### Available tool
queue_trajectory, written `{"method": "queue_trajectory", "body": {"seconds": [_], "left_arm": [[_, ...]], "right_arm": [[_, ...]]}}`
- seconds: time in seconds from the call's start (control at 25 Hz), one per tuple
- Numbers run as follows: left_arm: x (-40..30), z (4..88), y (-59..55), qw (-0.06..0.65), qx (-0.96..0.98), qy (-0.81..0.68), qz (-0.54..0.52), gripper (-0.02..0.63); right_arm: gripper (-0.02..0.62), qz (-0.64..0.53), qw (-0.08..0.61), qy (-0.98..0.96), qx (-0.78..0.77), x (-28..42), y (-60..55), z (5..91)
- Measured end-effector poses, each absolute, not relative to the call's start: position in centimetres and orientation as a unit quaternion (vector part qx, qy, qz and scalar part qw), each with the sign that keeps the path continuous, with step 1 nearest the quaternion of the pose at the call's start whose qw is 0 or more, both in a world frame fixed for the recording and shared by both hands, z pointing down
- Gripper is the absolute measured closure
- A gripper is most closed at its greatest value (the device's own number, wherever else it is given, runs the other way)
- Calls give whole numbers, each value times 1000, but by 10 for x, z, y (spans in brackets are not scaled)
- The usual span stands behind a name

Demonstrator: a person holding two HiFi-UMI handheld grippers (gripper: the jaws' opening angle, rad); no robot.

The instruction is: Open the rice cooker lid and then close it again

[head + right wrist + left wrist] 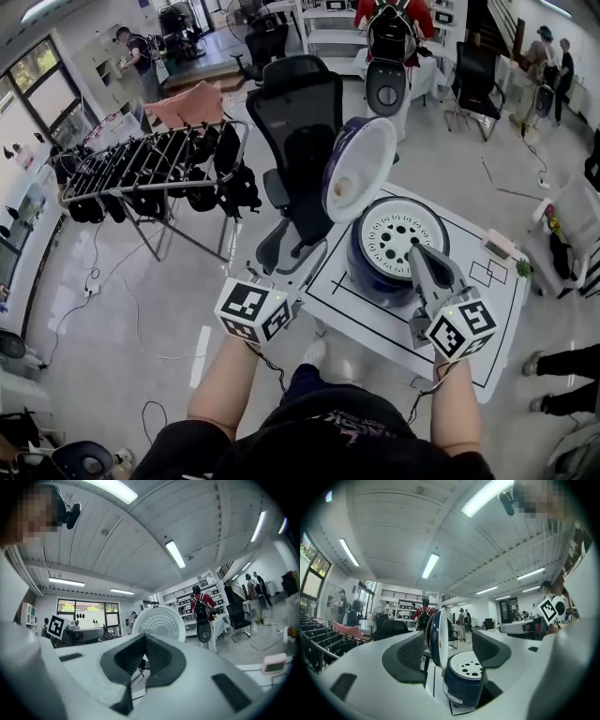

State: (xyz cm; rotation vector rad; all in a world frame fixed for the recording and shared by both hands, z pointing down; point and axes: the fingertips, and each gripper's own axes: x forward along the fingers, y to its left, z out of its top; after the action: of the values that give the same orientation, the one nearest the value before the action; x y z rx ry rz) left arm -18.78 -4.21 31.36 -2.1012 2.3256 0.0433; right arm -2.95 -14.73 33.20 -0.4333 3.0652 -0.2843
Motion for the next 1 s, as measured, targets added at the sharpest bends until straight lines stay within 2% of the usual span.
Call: {"method": "queue_trajectory", "body": {"seconds": [1.0], "left_arm": [[-303, 320, -132, -18, -693, 721, 7, 327]], "right_arm": [[594, -94, 21, 972, -214, -92, -204, 331]]}}
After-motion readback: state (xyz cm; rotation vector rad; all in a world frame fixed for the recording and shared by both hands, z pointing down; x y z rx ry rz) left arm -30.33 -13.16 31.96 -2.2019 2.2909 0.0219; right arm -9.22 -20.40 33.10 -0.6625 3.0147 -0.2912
